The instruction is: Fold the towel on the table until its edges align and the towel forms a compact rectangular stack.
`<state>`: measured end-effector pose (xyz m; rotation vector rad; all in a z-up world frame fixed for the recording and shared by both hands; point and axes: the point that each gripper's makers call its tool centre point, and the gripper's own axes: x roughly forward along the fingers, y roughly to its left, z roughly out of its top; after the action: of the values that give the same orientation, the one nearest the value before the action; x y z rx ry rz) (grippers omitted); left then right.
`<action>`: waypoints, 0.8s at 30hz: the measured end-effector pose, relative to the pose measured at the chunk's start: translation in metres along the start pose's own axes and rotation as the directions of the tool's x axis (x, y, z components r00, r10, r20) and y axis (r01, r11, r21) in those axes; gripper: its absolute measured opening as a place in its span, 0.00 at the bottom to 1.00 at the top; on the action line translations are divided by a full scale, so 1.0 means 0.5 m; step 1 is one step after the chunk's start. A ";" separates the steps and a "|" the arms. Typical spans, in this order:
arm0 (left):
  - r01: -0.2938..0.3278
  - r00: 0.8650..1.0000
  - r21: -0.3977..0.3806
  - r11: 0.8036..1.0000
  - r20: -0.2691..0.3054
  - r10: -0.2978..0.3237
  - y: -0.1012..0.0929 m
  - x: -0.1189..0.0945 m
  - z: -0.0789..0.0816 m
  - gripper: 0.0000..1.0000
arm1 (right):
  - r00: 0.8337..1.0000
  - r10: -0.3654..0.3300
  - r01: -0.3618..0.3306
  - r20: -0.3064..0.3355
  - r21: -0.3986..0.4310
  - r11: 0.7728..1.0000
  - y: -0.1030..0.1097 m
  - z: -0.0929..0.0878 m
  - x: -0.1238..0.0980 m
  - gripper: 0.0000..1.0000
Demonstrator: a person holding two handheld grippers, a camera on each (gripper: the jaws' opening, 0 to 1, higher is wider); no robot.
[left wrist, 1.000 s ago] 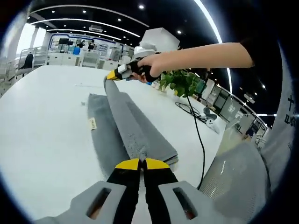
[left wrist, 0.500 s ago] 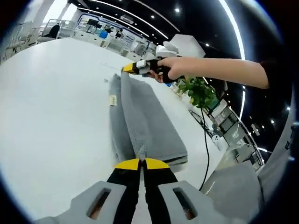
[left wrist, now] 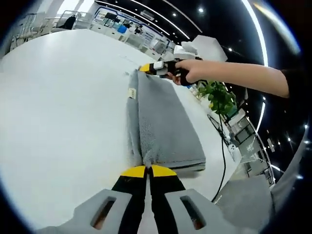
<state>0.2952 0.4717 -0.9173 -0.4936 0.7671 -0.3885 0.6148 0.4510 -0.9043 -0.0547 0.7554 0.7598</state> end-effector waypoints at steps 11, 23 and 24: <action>-0.003 0.999 0.081 0.997 -0.031 0.005 -0.001 0.006 -0.005 0.02 | 1.000 0.024 -0.023 0.019 -0.037 0.999 -0.003 0.018 -0.017 0.05; 0.018 0.999 0.200 0.980 -0.039 -0.011 -0.016 -0.024 0.027 0.18 | 0.997 -0.049 0.054 0.061 -0.080 0.995 -0.068 0.046 -0.122 0.16; 0.016 0.999 0.219 0.976 -0.038 -0.008 -0.017 -0.025 0.031 0.20 | 0.996 -0.058 0.063 0.061 -0.084 0.994 -0.074 0.042 -0.136 0.19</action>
<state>0.2972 0.4754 -0.8960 -0.2846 0.7472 -0.4885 0.6184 0.3893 -0.8537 -0.1325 0.6625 0.7326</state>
